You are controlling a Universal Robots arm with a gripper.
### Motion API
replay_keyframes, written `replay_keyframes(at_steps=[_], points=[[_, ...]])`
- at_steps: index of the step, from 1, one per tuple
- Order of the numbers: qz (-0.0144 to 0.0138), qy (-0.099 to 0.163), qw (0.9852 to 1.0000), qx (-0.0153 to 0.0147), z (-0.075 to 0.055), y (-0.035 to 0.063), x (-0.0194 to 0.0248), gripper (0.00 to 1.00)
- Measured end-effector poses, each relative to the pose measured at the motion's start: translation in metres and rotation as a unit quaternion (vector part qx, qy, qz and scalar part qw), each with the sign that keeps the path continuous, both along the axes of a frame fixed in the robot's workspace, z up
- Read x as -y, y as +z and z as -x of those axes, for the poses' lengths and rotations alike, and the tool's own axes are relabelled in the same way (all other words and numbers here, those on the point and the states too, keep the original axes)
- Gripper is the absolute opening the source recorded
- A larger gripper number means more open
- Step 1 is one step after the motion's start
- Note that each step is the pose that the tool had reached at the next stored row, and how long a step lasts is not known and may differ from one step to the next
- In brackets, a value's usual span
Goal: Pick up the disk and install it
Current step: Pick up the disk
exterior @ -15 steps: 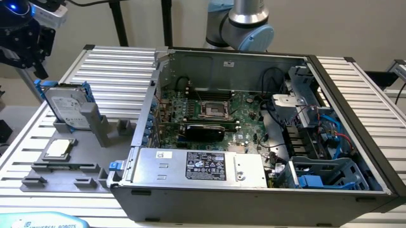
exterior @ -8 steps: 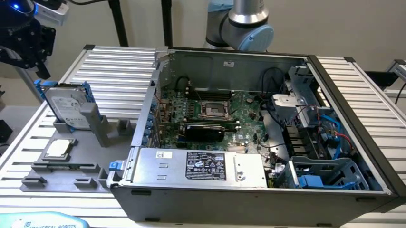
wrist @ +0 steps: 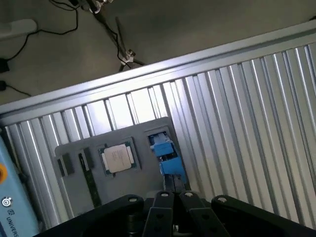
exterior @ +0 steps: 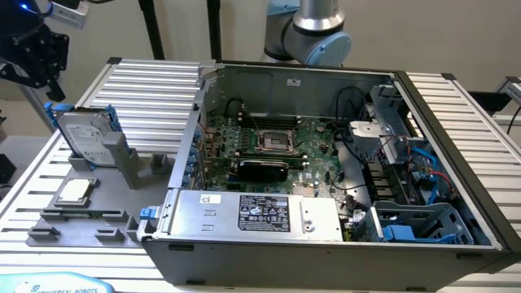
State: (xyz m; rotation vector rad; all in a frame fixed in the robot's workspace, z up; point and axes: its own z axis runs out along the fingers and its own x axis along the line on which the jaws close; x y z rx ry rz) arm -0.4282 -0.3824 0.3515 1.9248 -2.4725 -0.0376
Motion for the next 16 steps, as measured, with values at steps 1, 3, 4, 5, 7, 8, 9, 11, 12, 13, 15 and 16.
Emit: replay_keyframes(at_steps=[1, 3, 4, 5, 7, 8, 9, 11, 12, 13, 15, 16], points=[[0.0000, 0.008, 1.0000, 0.0000, 0.0000, -0.0001, 0.0000, 0.11], [-0.0003, 0.025, 0.9997, 0.0000, 0.0000, -0.0002, 0.0000, 0.11], [-0.0004, 0.034, 0.9994, 0.0000, 0.0000, -0.0003, 0.0000, 0.11], [-0.0005, 0.042, 0.9991, 0.0000, 0.0000, -0.0004, 0.0000, 0.11], [-0.0008, 0.058, 0.9983, 0.0000, 0.0000, -0.0005, -0.0001, 0.11], [-0.0011, 0.065, 0.9979, 0.0000, 0.0000, -0.0005, -0.0001, 0.11], [-0.0014, 0.073, 0.9973, 0.0000, 0.0000, -0.0006, -0.0001, 0.11], [-0.0022, 0.085, 0.9964, 0.0000, 0.0000, -0.0008, -0.0002, 0.11], [-0.0025, 0.090, 0.9959, 0.0001, 0.0000, -0.0009, -0.0003, 0.11], [-0.0028, 0.095, 0.9954, 0.0001, 0.0000, -0.0010, -0.0004, 0.11], [-0.0032, 0.104, 0.9946, 0.0003, 0.0001, -0.0012, -0.0009, 0.11], [-0.0033, 0.107, 0.9942, 0.0002, 0.0002, -0.0011, -0.0014, 0.11]])
